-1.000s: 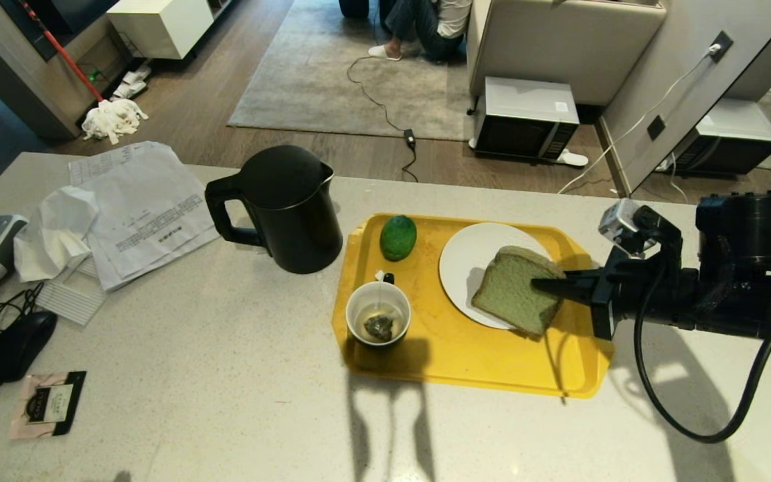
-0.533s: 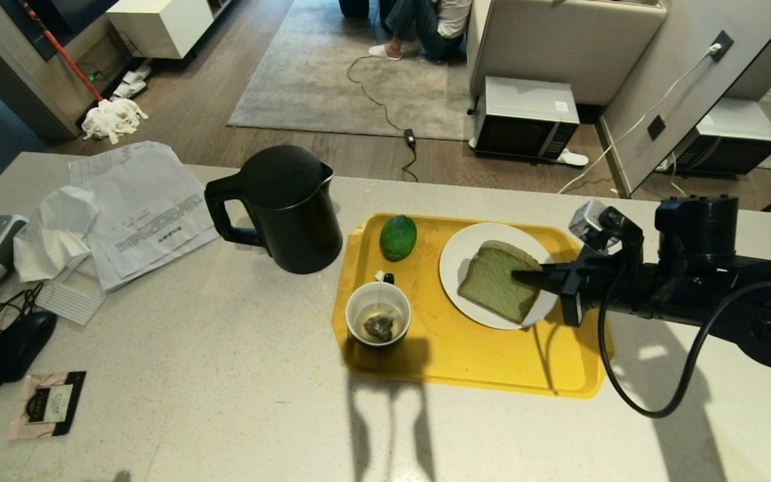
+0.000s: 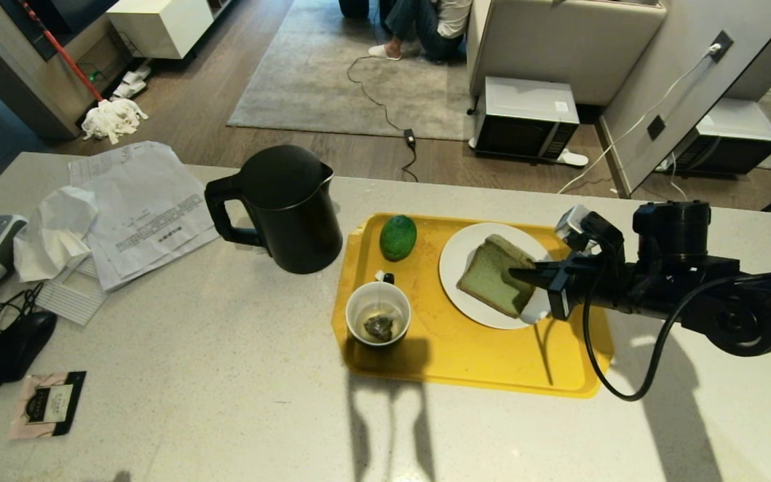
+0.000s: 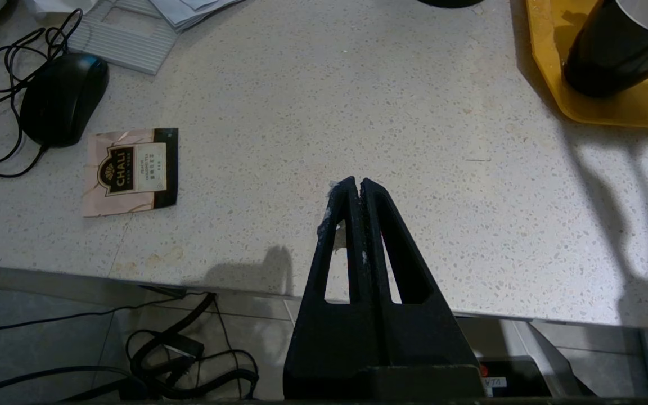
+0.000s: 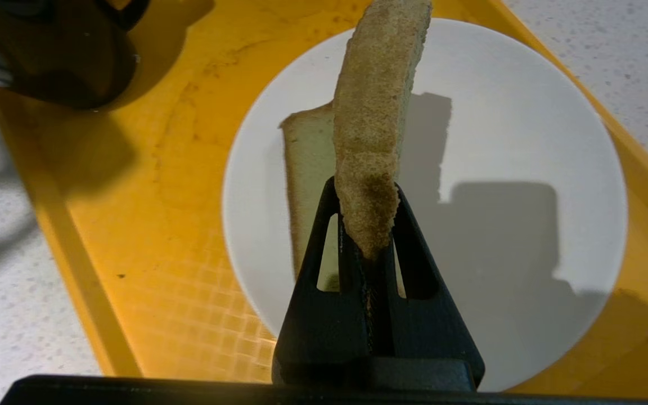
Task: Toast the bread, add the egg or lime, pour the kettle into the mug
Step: Put the baked bread on a plate
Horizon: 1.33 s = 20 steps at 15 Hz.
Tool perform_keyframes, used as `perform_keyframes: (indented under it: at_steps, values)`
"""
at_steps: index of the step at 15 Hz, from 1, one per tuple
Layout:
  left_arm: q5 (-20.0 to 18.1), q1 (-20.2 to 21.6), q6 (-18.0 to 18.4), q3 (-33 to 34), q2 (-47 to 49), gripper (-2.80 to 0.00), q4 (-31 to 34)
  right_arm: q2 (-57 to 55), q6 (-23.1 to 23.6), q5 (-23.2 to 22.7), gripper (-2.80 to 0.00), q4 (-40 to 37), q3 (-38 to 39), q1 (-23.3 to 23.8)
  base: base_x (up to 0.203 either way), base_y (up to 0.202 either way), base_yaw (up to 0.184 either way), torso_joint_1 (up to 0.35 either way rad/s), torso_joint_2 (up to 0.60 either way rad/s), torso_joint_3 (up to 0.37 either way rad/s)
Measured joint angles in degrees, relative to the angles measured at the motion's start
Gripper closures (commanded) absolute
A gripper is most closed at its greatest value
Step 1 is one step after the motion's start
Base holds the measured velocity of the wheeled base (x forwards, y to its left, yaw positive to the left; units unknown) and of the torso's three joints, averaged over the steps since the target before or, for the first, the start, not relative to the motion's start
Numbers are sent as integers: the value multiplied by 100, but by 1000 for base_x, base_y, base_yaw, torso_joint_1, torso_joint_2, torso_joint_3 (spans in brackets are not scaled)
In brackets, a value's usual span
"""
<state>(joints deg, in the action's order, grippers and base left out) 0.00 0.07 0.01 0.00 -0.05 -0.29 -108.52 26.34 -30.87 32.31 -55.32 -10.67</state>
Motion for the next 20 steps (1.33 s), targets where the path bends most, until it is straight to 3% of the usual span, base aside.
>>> perform_keyframes:
  at_steps: [12, 13, 16, 20]
  values:
    - [0, 0, -1, 0, 0, 0, 0, -206, 224, 7, 0, -11, -383, 258, 0, 0, 0, 0, 0, 0]
    - [0, 0, -1, 0, 0, 0, 0, -206, 269, 37, -280, -11, -383, 258, 0, 0, 0, 0, 0, 0]
    - [-2, 0, -1, 0, 0, 0, 0, -213, 534, 161, -280, -22, -353, 260, 0, 0, 0, 0, 0, 0]
    - [-1, 0, -1, 0, 0, 0, 1, -217, 530, 164, -280, -33, -347, 266, 0, 0, 0, 0, 0, 0]
